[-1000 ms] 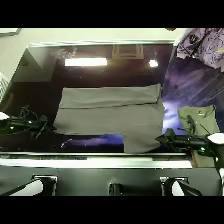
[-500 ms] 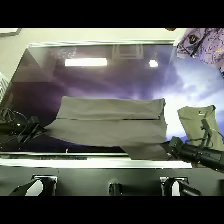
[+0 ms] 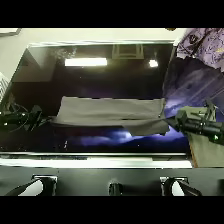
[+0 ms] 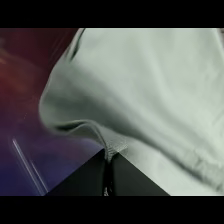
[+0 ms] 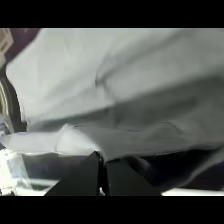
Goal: Fold the clothes and pants, and hang the long-sleeved shirts on hangers.
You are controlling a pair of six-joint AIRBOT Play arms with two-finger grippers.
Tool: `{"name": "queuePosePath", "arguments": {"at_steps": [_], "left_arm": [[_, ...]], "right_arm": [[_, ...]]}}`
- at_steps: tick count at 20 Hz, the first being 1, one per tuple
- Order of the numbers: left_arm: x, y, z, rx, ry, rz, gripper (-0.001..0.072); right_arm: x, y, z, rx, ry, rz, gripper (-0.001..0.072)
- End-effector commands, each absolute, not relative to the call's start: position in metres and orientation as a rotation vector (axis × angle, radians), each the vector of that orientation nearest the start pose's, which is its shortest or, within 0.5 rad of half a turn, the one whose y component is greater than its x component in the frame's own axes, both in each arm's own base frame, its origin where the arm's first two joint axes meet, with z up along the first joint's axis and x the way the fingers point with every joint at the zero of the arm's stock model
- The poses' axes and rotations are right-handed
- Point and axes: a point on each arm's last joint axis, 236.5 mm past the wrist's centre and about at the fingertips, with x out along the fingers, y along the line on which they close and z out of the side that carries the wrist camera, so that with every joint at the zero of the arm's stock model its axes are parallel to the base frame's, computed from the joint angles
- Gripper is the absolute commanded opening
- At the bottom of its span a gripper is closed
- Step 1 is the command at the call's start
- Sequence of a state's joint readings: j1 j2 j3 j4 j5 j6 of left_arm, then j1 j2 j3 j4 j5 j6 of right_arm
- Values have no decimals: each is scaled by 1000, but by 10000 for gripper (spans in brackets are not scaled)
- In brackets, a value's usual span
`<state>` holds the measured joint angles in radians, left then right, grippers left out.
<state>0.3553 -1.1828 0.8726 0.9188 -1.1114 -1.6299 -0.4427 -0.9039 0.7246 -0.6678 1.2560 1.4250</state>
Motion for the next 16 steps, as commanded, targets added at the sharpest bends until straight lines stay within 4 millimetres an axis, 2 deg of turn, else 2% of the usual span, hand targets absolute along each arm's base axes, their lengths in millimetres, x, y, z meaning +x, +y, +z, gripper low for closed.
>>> {"name": "queuePosePath", "arguments": {"at_steps": [1,3,7,10,13,16], "left_arm": [[396,-10,-17,-860,1194,-11,13],[424,-11,-20,-822,1182,-39,13],[470,-14,-30,-783,1175,-76,13],[491,-25,-46,-764,1197,-101,13],[503,-29,-67,-765,1221,-102,13],[503,-29,-84,-776,1251,-93,15]], "right_arm": [[360,27,42,944,1013,224,30],[383,35,34,867,1011,247,30],[432,41,15,773,983,181,31],[457,43,6,770,984,170,30],[467,41,-16,808,1020,136,31],[461,45,-44,843,1098,123,37]]}}
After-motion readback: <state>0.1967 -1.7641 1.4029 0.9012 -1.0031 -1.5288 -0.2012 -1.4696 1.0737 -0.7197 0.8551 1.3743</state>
